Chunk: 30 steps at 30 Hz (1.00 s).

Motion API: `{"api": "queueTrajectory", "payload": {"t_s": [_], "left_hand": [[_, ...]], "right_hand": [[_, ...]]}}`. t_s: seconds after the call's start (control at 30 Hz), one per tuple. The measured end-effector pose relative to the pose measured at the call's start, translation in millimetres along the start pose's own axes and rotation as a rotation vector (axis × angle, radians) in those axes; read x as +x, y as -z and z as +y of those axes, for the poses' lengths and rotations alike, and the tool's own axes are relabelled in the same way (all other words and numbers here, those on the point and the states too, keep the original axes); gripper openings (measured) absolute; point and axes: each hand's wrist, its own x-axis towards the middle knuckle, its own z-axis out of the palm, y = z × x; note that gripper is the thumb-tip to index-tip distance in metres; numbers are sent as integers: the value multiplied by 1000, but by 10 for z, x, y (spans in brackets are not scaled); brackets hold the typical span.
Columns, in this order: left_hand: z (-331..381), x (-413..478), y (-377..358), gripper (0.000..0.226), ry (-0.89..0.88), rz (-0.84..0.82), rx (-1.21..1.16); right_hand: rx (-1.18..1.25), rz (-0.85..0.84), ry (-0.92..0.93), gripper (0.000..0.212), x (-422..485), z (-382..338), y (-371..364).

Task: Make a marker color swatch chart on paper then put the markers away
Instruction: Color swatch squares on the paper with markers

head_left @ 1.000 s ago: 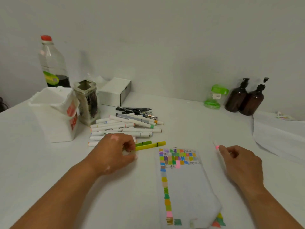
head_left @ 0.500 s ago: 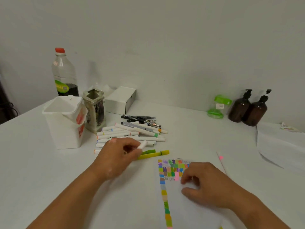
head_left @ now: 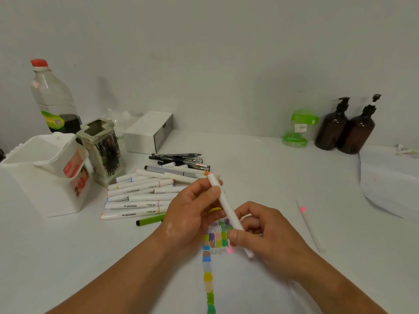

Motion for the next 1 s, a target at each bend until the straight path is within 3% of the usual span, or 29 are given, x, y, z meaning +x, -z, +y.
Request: {"api": "queueTrajectory", "payload": {"t_s": [0.2,0.37,0.53,0.63,0.8,1.0], "left_hand": [[64,41,162,23,-103,0,240],[144,-51,277,12,-207,-80,950],[25,-173,122,22,-293,-309,1360],[26,-188,62,26,-320,-342,1428],[35,-219,-3,34,-392,-361,1420],[37,-196,5,40,-412,-306,1408]], "right_hand": [[-33,36,25,13,72,25,86],[75,272,21,11,84,74,322],[161,240,39,10,60,40,233],[281,223,57,8,60,41,174],[362,88,32,25,39,56,-23],[379,174,41,24,52,52,-34]]}}
